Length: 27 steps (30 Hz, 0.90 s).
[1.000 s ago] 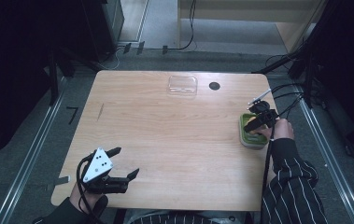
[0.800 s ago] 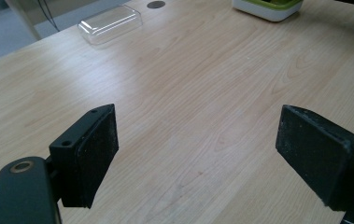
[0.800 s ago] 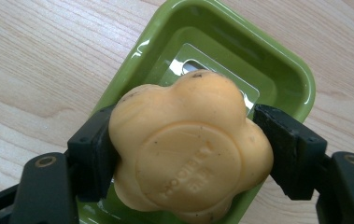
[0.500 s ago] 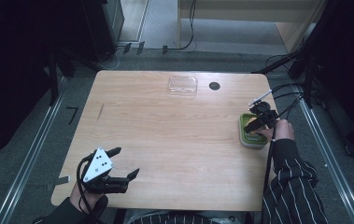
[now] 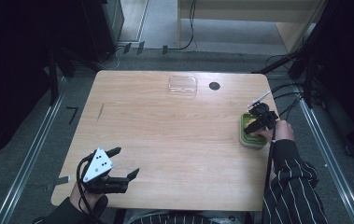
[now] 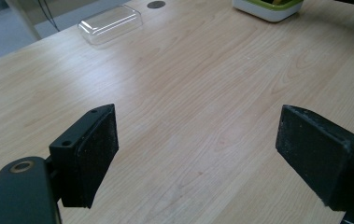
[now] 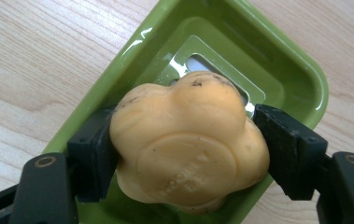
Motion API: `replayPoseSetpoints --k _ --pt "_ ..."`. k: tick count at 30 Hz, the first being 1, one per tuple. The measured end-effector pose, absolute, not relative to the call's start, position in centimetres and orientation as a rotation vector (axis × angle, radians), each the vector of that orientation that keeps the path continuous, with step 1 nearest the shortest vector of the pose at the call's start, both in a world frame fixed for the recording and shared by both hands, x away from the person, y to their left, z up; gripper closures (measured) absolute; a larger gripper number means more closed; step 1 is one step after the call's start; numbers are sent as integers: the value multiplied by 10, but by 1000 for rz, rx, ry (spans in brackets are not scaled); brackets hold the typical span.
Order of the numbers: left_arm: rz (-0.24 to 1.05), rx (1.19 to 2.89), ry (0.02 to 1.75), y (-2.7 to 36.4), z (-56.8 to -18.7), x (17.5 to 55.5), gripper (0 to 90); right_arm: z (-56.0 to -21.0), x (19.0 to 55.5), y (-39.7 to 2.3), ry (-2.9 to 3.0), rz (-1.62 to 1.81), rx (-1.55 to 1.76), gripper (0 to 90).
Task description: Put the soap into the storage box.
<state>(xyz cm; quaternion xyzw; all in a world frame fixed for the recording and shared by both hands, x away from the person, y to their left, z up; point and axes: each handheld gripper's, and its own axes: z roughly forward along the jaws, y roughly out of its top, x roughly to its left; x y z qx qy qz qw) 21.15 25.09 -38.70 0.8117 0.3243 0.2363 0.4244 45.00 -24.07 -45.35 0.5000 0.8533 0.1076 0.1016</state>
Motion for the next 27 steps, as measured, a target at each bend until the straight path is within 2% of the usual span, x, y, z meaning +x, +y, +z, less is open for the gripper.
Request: replayPoseSetpoints --k 14,19,21,27 --pt "592 2028 814 251 -387 211 136 -442 446 -240 2481 372 1459 241" --pt "594 2029 812 251 -387 211 136 -437 443 -239 2470 365 1473 194" --pt "594 2028 812 251 -387 211 136 -434 440 -238 2475 347 1498 142" --pt "594 2027 811 251 -387 211 136 -425 429 -237 2492 346 1514 111"
